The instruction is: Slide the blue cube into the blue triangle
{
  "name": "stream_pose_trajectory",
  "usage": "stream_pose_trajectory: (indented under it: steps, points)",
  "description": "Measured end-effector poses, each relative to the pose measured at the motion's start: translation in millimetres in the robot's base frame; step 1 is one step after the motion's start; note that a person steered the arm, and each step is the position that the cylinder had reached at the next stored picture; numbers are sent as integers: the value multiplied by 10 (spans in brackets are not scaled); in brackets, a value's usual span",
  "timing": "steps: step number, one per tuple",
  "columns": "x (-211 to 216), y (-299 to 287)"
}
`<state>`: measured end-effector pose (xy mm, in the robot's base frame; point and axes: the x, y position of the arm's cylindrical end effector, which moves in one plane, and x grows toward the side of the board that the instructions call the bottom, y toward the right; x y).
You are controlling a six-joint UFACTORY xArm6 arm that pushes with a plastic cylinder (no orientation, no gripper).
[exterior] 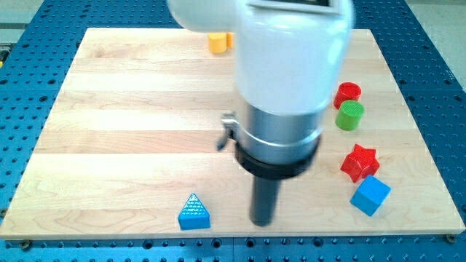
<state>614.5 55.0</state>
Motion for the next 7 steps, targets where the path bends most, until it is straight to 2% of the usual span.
stream_pose_trajectory:
  steps: [1, 2, 3, 4, 5, 6, 7]
  points:
    - [43, 669]
    - [37, 2089]
    - [6, 2645]
    - [2, 2075]
    - [-95, 1960]
    - [-303, 2108]
    - [-303, 1373]
